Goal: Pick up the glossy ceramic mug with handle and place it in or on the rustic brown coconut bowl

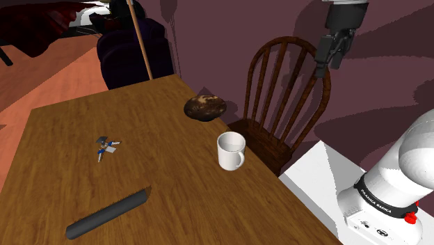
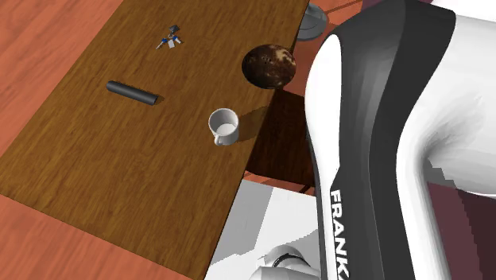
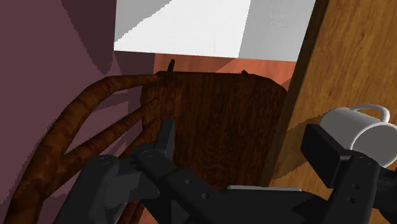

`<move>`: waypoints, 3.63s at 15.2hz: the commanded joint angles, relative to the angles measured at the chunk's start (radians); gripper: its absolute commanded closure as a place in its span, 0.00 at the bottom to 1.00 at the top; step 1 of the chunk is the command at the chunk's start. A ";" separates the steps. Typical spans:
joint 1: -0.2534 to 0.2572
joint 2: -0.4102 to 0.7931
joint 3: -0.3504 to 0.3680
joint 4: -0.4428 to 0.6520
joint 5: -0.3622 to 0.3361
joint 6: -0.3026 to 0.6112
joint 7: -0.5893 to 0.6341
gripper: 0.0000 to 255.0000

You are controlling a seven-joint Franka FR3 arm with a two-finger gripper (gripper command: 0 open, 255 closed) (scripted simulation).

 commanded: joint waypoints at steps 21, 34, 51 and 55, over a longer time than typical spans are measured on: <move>0.124 0.469 0.330 -0.030 0.209 0.532 0.315 0.00; 0.138 0.630 0.391 -0.049 0.201 0.718 0.374 0.00; 0.138 0.620 0.389 -0.043 0.202 0.703 0.374 1.00; 0.138 0.585 0.382 -0.017 0.206 0.642 0.373 1.00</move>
